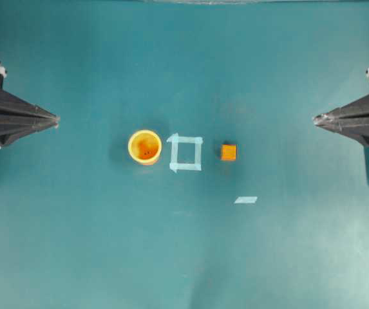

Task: Move the block to the left with right arm.
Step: 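Move the right gripper left toward the small orange cube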

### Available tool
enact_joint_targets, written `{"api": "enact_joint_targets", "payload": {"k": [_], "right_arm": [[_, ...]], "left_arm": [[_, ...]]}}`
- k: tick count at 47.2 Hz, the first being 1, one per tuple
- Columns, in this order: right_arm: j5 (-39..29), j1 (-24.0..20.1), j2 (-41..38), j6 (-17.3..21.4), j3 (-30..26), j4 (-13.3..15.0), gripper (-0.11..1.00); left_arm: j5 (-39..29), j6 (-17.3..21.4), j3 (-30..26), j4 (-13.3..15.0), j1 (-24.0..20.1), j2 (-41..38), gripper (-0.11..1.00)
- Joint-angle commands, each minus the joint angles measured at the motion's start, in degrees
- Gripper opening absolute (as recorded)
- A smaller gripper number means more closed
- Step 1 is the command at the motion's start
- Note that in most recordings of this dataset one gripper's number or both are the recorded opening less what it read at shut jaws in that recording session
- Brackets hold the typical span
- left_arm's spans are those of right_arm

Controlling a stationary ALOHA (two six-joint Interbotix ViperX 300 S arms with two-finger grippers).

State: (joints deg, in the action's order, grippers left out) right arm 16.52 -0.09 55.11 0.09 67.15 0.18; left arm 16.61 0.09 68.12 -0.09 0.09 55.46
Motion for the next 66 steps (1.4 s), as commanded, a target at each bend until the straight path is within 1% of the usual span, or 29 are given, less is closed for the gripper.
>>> {"api": "enact_joint_targets", "payload": {"k": [1, 14, 20, 24, 31, 36, 46, 51, 58, 66], "right_arm": [[-0.09, -0.35, -0.62, 0.18, -0.97, -0.09, 0.00], [-10.99, 0.44, -5.19, 0.44, -6.42, -0.09, 0.00], [-13.89, 1.67, -8.44, 0.79, -8.35, -0.09, 0.00], [-14.33, 2.55, -10.90, 2.11, -8.96, -0.44, 0.00], [-14.50, 3.78, -16.44, 6.68, -9.76, -0.35, 0.00], [-14.50, 3.78, -21.18, 8.53, -10.72, -0.35, 0.00], [-16.00, 3.78, -30.85, 8.17, -14.85, -0.09, 0.00], [-18.54, 3.78, -35.60, 7.65, -18.02, 0.53, 0.00], [-22.50, 3.78, -40.43, 7.12, -21.53, 2.29, 0.00], [-24.43, 3.78, -43.33, 6.77, -23.64, 2.90, 0.01]], "left_arm": [[-6.33, -0.70, -1.93, -0.79, 0.00, 2.55, 0.00], [-29.00, -1.05, -5.89, -0.70, 0.00, 14.33, 0.00], [-35.60, -1.05, -7.38, -0.70, 0.00, 17.14, 0.00], [-38.23, -1.23, -7.82, -0.70, 0.00, 17.93, 0.00], [-39.02, -2.02, -7.73, -0.70, 0.00, 17.84, 0.00], [-39.11, -2.64, -7.47, -0.70, 0.00, 17.40, 0.00], [-39.11, -2.81, -7.47, -0.70, 0.00, 17.49, 0.00], [-39.20, -2.81, -7.47, -0.70, 0.00, 17.40, 0.00], [-39.29, -2.72, -7.47, -0.70, 0.00, 17.49, 0.00], [-39.73, -2.72, -7.38, -0.70, 0.00, 17.40, 0.00]]}}
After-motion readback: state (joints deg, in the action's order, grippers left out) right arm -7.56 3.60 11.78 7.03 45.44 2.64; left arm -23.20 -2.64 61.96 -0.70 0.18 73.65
